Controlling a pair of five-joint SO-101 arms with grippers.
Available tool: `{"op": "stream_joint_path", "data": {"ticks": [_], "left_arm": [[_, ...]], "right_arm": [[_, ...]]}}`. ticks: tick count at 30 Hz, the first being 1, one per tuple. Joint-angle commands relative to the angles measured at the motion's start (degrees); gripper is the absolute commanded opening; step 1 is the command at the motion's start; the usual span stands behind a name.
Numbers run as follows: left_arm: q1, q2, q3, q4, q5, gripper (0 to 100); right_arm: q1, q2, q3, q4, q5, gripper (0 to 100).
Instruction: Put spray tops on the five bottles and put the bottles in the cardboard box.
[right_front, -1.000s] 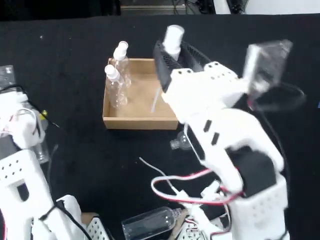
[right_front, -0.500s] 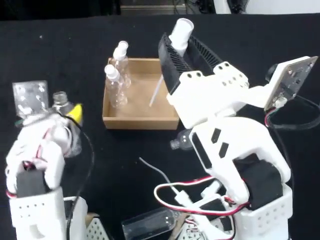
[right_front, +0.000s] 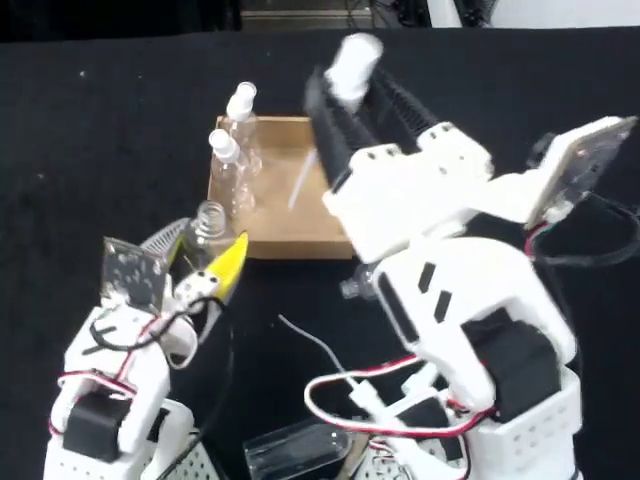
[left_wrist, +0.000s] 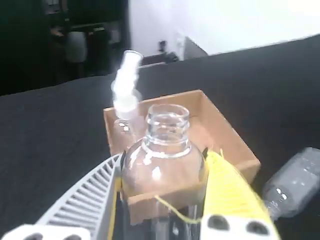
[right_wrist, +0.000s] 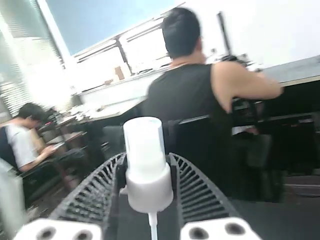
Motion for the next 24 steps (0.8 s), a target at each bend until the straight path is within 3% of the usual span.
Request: {"op": "stream_joint_path", "data": {"ticks": [1, 10, 13, 19, 24], "left_arm": [[3.91, -3.52, 2.51, -5.10, 0.35, 13], [9.63, -3.25, 6.37, -7.21, 0.00, 13], [9.36, -3.25, 5.85, -7.47, 0.00, 13], [9.19, -3.25, 7.52, -17.32, 0.00, 13], [9.19, -3.25, 9.01, -18.55, 0.00, 13]], "right_arm": [[-5.10, -1.36, -1.45, -1.67, -0.53, 2.2], [-10.99, -0.92, 0.04, -2.20, 0.00, 2.2], [-10.99, -1.01, 2.95, -5.71, 0.18, 2.2], [-7.65, -1.10, 9.89, -15.30, 2.81, 2.1], [-7.65, -1.10, 10.59, -16.26, 2.81, 2.1]]}}
